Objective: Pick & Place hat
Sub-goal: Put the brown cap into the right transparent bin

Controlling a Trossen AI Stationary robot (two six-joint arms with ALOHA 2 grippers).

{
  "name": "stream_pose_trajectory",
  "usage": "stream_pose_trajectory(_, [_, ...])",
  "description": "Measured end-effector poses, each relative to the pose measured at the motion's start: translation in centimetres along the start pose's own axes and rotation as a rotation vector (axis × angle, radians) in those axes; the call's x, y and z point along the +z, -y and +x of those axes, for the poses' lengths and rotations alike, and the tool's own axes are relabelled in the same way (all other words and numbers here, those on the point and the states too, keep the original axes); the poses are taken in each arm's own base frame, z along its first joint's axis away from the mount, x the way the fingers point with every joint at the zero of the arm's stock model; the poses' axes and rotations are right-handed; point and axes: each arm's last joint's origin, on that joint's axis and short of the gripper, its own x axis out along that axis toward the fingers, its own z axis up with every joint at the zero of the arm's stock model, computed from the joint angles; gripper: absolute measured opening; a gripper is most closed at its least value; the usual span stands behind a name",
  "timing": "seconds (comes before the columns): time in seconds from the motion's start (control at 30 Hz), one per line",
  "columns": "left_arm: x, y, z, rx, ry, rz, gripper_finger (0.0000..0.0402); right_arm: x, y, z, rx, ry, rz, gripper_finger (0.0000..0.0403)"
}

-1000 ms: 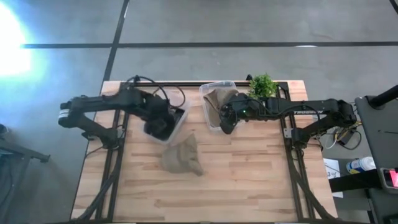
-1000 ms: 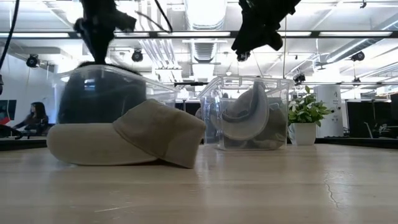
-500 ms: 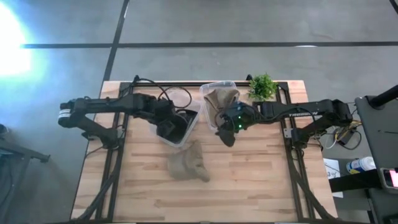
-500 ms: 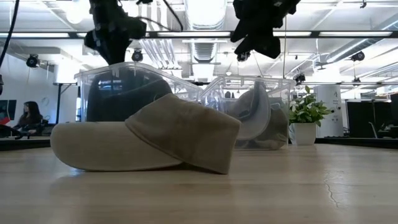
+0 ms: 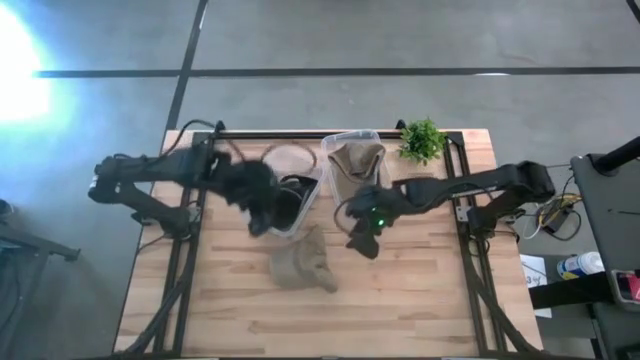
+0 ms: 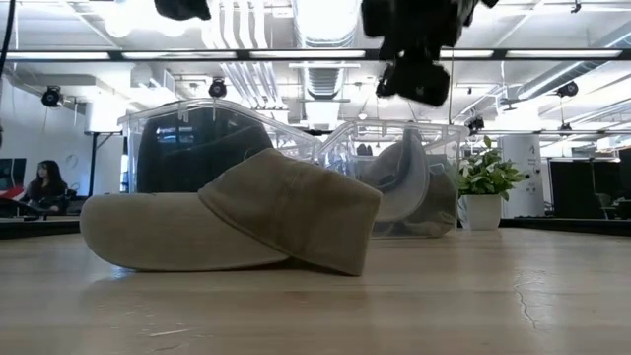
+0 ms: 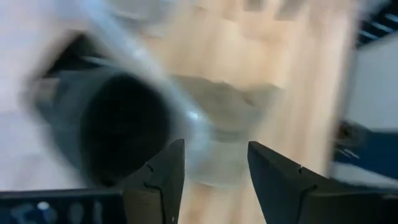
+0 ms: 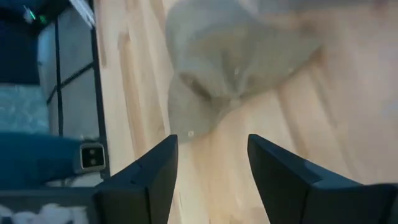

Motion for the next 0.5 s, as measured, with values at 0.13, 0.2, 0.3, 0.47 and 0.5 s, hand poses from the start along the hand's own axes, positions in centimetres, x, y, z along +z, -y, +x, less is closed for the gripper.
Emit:
stream_pose_trajectory(0.13, [-2.3, 3.2, 1.1, -0.079, -0.050, 0.034, 0.0167, -0.6, -0.2, 3.6, 0.003, -0.065, 0.024, 0.0192])
stream_pose_trajectory(0.2, [-3.9, 4.7, 2.0, -0.067, -0.057, 0.028, 0.0167, -0.9, -0.5, 5.3, 0.013, -0.079, 0.049, 0.0192])
stream_pose_trajectory(0.3, [-6.5, 6.3, 3.4, -0.033, -0.075, 0.007, 0.0167, -1.5, -1.0, 7.4, 0.025, -0.098, 0.065, 0.0192])
stream_pose_trajectory(0.47, [-11.4, 7.8, 6.3, -0.016, -0.158, -0.114, 0.0167, -1.3, -2.2, 9.6, 0.070, -0.068, 0.052, 0.0192])
stream_pose_trajectory(0.5, [-12.5, 8.0, 7.0, -0.022, -0.168, -0.152, 0.0167, -1.3, -2.4, 10.0, 0.078, -0.061, 0.055, 0.0192])
